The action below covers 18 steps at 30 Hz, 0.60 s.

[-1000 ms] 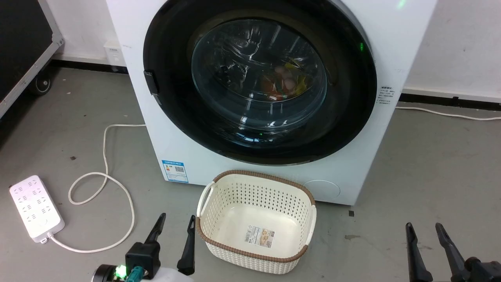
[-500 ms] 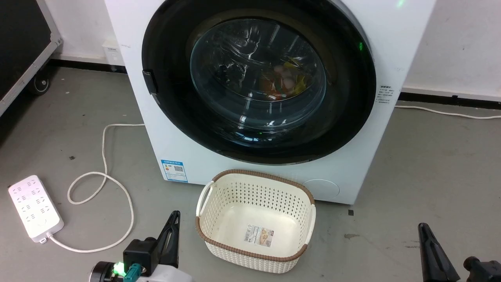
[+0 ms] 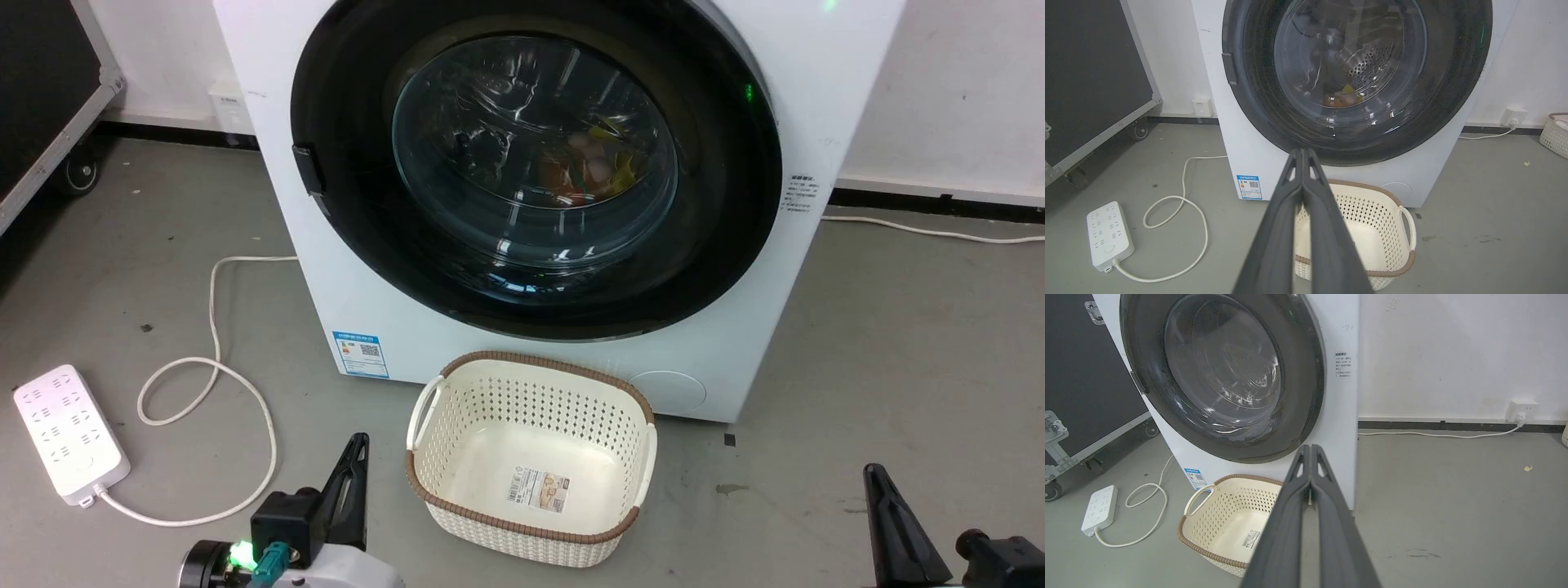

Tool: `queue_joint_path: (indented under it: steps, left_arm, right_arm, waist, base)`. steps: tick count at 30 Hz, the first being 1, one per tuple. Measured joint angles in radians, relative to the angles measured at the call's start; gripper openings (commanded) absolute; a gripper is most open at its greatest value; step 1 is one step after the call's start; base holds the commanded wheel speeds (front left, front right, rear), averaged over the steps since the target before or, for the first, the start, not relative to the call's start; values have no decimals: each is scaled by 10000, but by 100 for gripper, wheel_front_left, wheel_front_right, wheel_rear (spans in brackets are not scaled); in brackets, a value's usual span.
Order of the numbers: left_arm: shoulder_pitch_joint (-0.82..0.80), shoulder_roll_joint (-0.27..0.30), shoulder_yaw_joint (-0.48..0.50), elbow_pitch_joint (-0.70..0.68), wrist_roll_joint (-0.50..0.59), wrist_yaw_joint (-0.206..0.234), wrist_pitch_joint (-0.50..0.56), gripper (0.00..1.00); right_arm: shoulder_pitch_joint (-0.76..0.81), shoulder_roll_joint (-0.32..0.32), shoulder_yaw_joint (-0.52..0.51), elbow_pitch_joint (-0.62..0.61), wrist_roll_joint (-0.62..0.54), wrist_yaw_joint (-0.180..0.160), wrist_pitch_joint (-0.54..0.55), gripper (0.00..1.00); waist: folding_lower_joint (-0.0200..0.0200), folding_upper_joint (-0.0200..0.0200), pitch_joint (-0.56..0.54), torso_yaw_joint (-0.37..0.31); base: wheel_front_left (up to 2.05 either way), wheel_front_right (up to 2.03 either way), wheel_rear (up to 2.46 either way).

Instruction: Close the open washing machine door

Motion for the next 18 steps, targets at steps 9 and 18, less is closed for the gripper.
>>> queue_joint_path:
  steps: [9,18]
  left_arm:
    - [1,-81,140,-132,117,-71,171,0]
    - [2,-171,305,-265,249,-86,336,0]
  right_arm:
    - [-41,0,63,-50,-123,0,190,0]
    - [-156,0,132,-98,-286,0,359,0]
  waist:
    - [0,0,33,-30]
    - [0,0,66,-60]
  base:
    - [0,0,0]
    - [0,0,0]
